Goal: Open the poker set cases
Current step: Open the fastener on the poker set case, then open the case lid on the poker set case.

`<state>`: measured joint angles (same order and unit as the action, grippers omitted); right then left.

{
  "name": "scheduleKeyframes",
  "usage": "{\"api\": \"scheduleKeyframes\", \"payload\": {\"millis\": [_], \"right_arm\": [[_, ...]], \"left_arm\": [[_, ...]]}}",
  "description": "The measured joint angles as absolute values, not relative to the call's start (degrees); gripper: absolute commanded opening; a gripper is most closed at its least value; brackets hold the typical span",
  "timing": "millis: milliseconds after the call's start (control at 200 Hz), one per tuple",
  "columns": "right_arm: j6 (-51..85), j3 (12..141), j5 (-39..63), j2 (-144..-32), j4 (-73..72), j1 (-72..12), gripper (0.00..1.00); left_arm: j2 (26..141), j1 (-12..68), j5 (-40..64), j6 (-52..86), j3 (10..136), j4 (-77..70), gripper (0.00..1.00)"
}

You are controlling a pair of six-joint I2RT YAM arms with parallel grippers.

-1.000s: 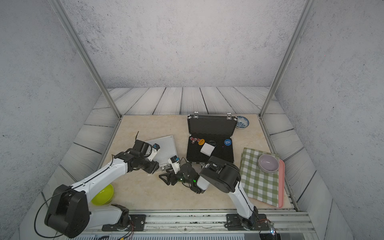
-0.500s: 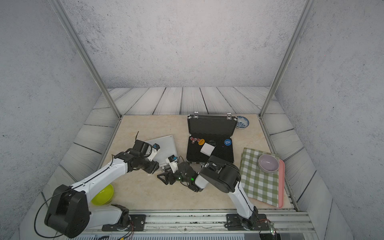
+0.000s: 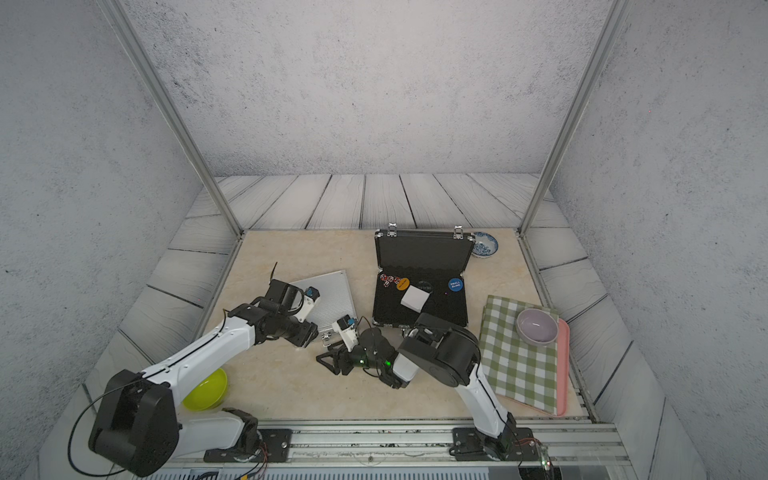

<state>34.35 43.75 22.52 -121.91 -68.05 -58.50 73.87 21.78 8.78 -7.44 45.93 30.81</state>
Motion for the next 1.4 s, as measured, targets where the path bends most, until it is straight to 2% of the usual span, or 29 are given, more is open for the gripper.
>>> {"api": "scheduleKeyframes", "payload": {"millis": [405,791,1401], "right_arm": [[34.4,43.8,21.4,-121.8,-69.0,-58.8,0.69],[29.9,43.2,16.2,-117.6,-60.5,-58.8,0.77],[29.5,48.3,15.4,-119.2,-57.5,-58.8,0.79]], "left_arm": [[73.5,21.8,8.7,-7.4,45.9,30.6,0.61],[73.5,21.8,8.7,-7.5,45.9,30.6,0.61],[73.4,21.8,8.8,-7.5,45.9,30.6,0.61]]}}
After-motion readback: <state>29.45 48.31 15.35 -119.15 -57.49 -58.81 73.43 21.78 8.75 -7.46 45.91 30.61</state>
